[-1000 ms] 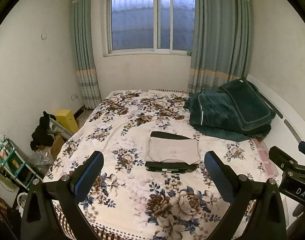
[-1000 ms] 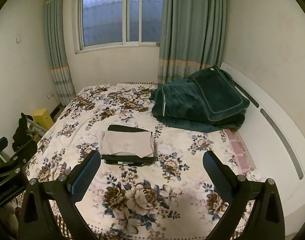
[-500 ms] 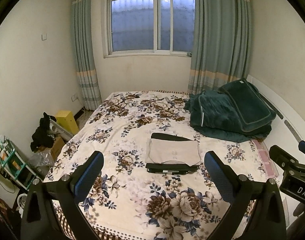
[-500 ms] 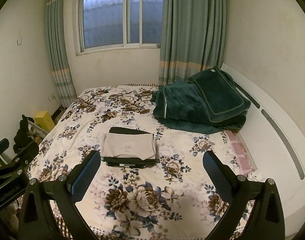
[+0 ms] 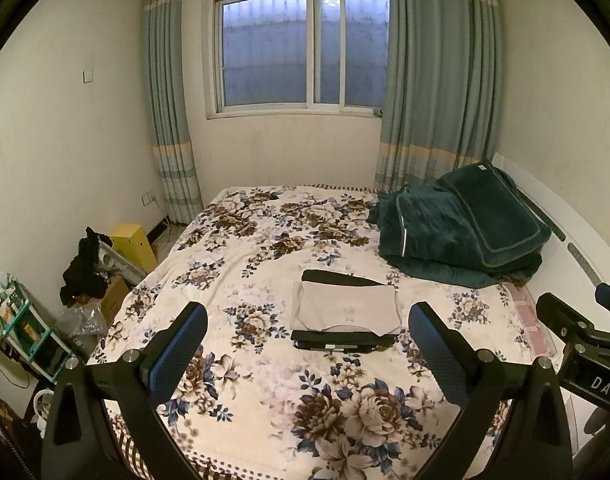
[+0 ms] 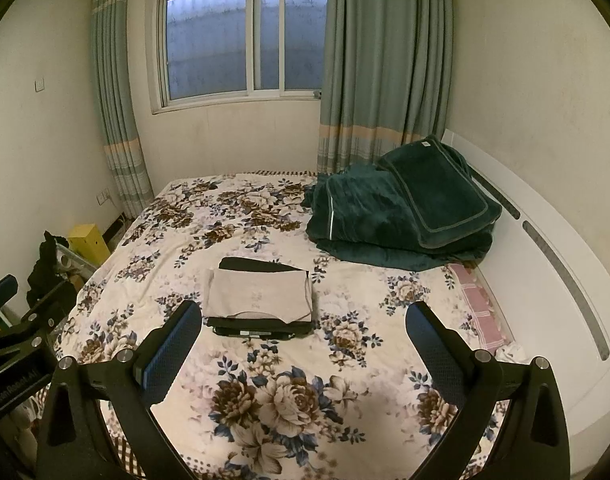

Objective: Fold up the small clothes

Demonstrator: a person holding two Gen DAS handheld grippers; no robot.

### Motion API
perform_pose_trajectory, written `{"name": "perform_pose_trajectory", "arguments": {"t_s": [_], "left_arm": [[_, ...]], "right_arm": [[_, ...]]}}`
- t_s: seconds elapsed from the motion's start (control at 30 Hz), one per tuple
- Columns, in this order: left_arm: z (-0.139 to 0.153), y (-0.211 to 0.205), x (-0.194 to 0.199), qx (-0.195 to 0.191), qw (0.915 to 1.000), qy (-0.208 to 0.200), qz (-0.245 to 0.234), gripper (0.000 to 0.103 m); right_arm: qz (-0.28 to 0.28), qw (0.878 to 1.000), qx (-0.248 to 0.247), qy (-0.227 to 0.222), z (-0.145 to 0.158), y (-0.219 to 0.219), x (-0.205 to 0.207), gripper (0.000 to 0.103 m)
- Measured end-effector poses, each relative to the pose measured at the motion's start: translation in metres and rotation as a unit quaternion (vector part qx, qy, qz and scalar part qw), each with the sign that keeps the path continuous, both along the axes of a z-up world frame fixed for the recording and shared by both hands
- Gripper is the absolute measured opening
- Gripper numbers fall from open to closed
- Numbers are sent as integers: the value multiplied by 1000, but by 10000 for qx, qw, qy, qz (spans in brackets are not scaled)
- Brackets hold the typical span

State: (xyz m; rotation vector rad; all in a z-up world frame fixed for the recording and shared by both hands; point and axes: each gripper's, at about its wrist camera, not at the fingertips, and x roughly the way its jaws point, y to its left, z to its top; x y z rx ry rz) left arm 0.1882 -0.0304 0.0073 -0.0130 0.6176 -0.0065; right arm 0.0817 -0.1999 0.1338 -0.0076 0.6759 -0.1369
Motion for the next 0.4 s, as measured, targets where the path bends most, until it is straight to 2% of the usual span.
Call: {"name": "perform_pose_trajectory", "arguments": {"t_s": [0.4], "left_arm": [[7,0,7,36,10000,-62,34,103]], "right_arm": [[-9,10000,-1,-10,0,0,0,103]]}}
